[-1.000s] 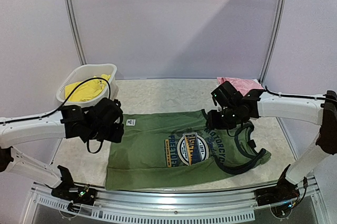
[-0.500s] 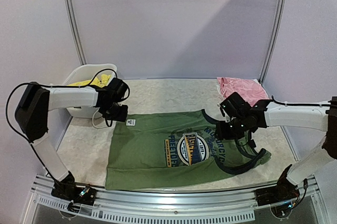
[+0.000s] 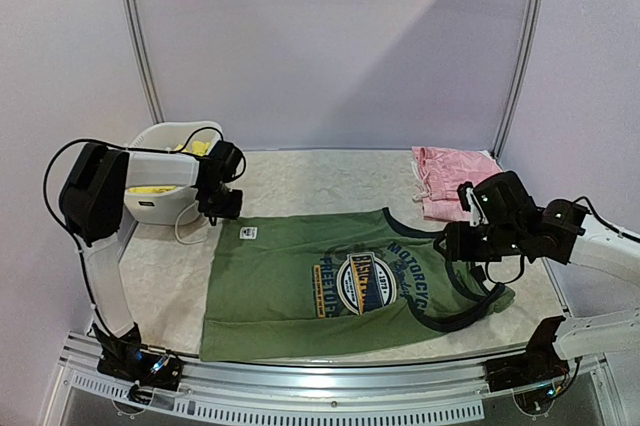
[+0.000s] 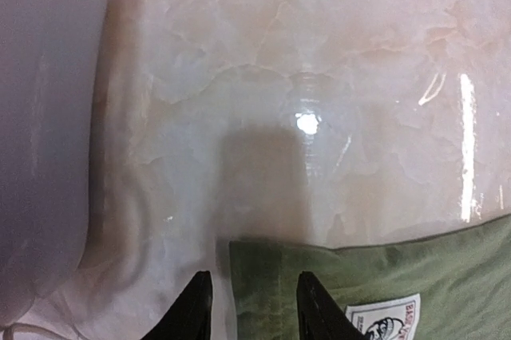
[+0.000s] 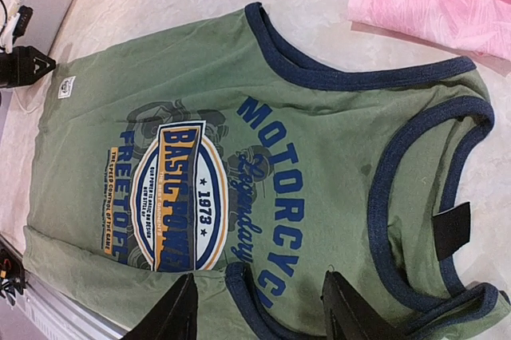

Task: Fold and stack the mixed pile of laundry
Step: Pick up the 1/3-folded tank top from the center of the board.

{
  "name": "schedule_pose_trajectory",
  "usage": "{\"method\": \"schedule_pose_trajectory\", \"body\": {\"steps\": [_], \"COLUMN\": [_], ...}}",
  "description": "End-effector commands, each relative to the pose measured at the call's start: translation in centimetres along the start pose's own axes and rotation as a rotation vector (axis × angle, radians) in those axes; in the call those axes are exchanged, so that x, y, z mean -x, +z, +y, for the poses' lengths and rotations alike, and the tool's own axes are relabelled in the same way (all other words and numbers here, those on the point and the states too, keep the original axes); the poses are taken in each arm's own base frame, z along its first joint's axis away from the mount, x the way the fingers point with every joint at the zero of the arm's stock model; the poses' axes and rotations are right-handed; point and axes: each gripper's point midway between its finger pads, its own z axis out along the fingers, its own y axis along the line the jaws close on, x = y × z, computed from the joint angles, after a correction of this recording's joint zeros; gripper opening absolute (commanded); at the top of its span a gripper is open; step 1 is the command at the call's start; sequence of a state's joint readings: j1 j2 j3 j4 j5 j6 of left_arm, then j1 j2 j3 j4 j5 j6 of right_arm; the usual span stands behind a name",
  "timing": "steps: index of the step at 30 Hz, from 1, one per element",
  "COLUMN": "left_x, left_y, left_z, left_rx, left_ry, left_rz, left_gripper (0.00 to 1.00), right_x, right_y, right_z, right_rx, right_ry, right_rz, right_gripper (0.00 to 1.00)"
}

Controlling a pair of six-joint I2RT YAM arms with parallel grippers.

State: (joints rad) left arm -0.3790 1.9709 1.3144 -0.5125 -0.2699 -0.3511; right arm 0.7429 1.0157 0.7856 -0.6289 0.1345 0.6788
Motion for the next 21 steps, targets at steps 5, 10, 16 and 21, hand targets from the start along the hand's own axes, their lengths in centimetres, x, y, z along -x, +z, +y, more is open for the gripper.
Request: {"method": "schedule_pose_trajectory", "body": {"steps": [5, 10, 16, 21], "left_x": [0.9, 0.6, -0.8, -1.8], "left_y": [2.3, 3.3, 4.0, 4.1], "left_z": [1.2, 0.8, -0.2, -0.5], "left_rx": [-0.018, -0.051, -0.101, -0.098], "left_ry": [-0.015, -0.015, -0.037, -0.033], "left_rz": [0.027, 0.053, 0.079, 0.095], "left_gripper": [0.33, 0.29, 0.29, 0.29], "right_x": [-1.0, -1.1, -1.0, -1.0], "right_y": [0.0, 0.4, 0.9, 1.6], "right_z": [-1.4, -1.3, -1.0, -0.8], "right_rx": [-0.050, -0.043, -0.044, -0.044], "right_ry": [0.002, 0.007, 0.004, 0.005], "right_rz": [0.023, 0.030, 0.032, 0.044], "right_gripper": [0.54, 0.54, 0.54, 0.54]}}
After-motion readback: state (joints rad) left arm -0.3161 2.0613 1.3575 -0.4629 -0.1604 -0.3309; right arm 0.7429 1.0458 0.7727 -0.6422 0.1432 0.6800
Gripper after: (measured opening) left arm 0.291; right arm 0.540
